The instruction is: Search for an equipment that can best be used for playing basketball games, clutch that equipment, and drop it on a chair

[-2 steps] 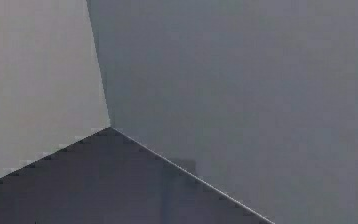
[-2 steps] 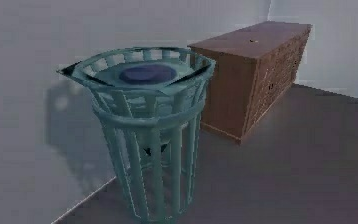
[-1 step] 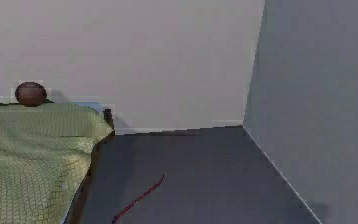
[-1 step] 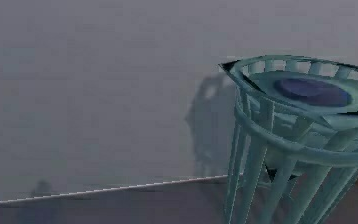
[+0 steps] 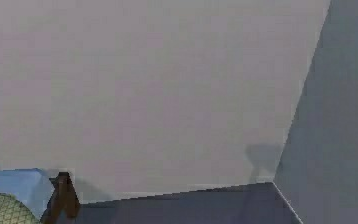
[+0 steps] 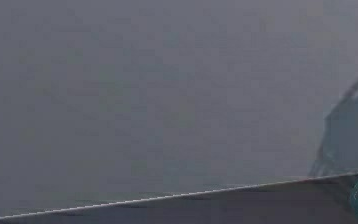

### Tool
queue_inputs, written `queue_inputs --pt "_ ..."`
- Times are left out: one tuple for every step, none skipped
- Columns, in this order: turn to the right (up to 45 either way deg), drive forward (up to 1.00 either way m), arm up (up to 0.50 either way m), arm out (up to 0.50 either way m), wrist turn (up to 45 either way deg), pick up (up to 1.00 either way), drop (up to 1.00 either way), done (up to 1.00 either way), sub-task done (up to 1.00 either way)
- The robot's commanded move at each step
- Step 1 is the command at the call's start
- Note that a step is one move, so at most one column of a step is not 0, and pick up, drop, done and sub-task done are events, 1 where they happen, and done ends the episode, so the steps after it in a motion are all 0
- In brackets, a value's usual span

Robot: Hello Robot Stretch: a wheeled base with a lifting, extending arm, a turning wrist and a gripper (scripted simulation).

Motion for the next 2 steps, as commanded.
queue_inputs --pt "0.0 0.6 0.0 0.0 0.0 0.0 0.0 0.0 0.0" --pt "-45.0 0.0 0.0 0.0 0.0 0.0 0.0 0.0 0.0"
